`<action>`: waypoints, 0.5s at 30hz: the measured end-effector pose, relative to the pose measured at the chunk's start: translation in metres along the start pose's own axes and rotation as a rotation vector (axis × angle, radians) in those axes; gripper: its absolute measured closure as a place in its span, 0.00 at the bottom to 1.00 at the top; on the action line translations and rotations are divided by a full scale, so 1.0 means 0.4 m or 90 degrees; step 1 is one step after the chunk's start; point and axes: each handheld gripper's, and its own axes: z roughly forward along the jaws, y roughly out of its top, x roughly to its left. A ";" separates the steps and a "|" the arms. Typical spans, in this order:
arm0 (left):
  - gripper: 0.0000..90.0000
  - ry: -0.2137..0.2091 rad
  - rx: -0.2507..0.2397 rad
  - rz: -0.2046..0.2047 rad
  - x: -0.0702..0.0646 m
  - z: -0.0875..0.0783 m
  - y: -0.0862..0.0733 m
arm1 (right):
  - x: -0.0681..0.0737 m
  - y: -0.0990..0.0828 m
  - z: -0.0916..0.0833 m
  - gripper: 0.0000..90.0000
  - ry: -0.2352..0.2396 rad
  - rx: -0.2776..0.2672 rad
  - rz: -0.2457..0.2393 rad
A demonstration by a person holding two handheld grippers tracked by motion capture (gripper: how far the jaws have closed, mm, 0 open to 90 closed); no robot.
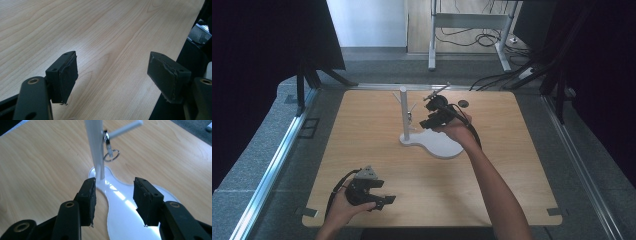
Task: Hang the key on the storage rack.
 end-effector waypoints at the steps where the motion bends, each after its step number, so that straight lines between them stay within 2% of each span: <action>1: 0.28 0.002 -0.002 -0.001 0.001 -0.002 0.000 | 0.000 -0.017 -0.008 0.58 0.000 -0.005 -0.001; 9: 0.28 0.013 -0.005 -0.007 0.007 -0.008 -0.002 | -0.013 -0.161 -0.059 0.56 0.006 -0.022 0.017; 15: 0.28 0.016 -0.005 -0.009 0.007 -0.009 -0.002 | -0.014 -0.277 -0.074 0.56 0.007 -0.021 0.028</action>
